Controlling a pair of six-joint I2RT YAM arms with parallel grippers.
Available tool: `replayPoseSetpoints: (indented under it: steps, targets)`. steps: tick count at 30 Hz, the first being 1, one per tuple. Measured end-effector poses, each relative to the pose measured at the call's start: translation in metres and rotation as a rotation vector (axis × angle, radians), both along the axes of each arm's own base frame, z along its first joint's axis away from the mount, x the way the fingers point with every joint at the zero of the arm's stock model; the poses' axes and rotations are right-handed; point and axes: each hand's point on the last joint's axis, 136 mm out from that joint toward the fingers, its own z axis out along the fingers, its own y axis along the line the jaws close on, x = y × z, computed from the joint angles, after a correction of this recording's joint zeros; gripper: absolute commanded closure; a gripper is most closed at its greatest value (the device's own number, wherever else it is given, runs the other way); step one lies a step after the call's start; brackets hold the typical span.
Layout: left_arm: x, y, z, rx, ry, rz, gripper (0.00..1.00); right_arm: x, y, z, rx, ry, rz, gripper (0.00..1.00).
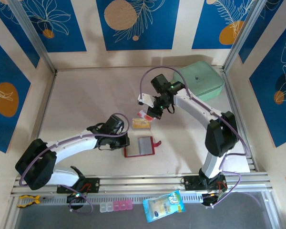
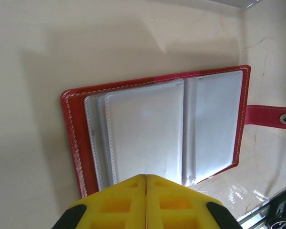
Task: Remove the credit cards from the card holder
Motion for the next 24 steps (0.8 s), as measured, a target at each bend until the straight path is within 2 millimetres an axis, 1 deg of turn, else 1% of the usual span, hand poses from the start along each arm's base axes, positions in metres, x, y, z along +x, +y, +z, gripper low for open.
replayPoseSetpoints:
  steps: [5, 8, 12, 16, 21, 23, 24]
  targets:
    - [-0.005, 0.009, -0.001, 0.013, 0.0, 0.01, 0.91, 0.025, 0.007, -0.007, -0.063, -0.026, 0.081, 1.0]
    - [-0.006, 0.014, -0.002, 0.018, 0.001, 0.02, 0.91, 0.035, 0.011, -0.007, -0.078, -0.039, 0.109, 1.0]
    - [-0.006, 0.019, -0.004, 0.026, 0.007, 0.031, 0.91, 0.041, 0.014, -0.006, -0.086, -0.048, 0.135, 1.0]
    - [-0.004, 0.022, -0.005, 0.029, 0.009, 0.044, 0.91, 0.042, 0.015, -0.012, -0.099, -0.033, 0.154, 1.0]
    - [-0.002, 0.024, -0.005, 0.029, 0.009, 0.054, 0.9, 0.039, 0.013, -0.028, -0.125, 0.011, 0.166, 0.9]
    - [-0.001, 0.025, -0.005, 0.029, 0.009, 0.058, 0.9, 0.038, 0.012, -0.033, -0.135, 0.023, 0.166, 0.82]
    - [-0.001, 0.025, -0.005, 0.029, 0.009, 0.059, 0.9, 0.039, 0.011, -0.034, -0.139, 0.022, 0.167, 0.81]
